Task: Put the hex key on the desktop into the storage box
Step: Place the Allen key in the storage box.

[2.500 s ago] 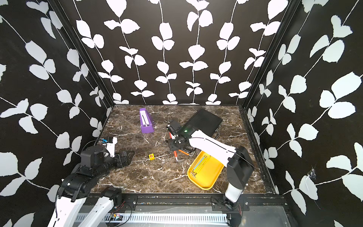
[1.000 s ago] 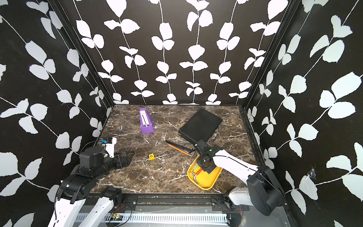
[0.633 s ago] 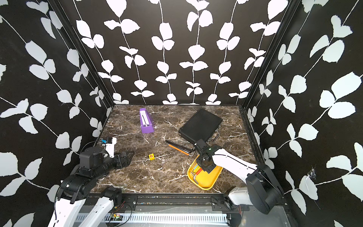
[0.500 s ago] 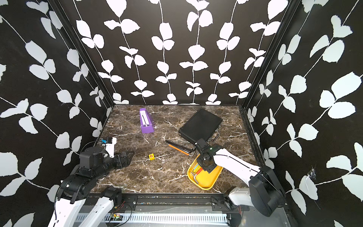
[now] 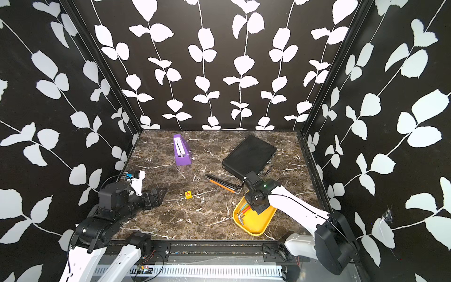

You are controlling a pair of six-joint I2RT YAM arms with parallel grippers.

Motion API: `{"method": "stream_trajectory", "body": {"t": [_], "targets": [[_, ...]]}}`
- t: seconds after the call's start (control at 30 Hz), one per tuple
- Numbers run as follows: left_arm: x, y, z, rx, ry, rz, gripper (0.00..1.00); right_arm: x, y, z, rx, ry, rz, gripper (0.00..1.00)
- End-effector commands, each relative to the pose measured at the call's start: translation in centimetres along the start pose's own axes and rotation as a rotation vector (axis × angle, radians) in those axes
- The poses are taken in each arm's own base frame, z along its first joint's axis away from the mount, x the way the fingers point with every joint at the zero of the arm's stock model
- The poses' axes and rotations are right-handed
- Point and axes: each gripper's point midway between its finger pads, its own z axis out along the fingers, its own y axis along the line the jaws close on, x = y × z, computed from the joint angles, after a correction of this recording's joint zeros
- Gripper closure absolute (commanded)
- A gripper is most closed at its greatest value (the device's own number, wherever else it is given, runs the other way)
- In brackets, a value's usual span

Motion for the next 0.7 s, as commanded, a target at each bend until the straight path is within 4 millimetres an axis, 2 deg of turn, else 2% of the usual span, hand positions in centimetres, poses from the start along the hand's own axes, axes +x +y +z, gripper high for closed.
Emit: {"method": "stream_trajectory", "body": {"t": [0.0, 0.37, 0.5, 0.63, 0.67], "targets": [[0.0, -0.1, 0.2, 0.01, 0.0, 0.008, 0.13, 0.9, -0.6, 1.3, 0.024, 0.057, 0.181, 1.0], [0.0, -0.2, 0.3, 0.01, 0.003, 0.008, 0.14, 1.0, -1.9, 3.6, 0.07, 0.065, 0.231, 1.0], [0.1, -0.1, 0.3, 0.009, 0.006, 0.008, 0.14, 1.0, -1.6, 3.5, 0.077, 0.067, 0.201, 1.0], [0.0, -0.2, 0.3, 0.01, 0.003, 0.008, 0.13, 0.4, -1.1, 1.5, 0.102, 0.029, 0.12, 0.69], [0.0, -0.1, 0.3, 0.009, 0.003, 0.008, 0.13, 0.1, -0.8, 0.7, 0.102, 0.014, 0.088, 0.63]]}}
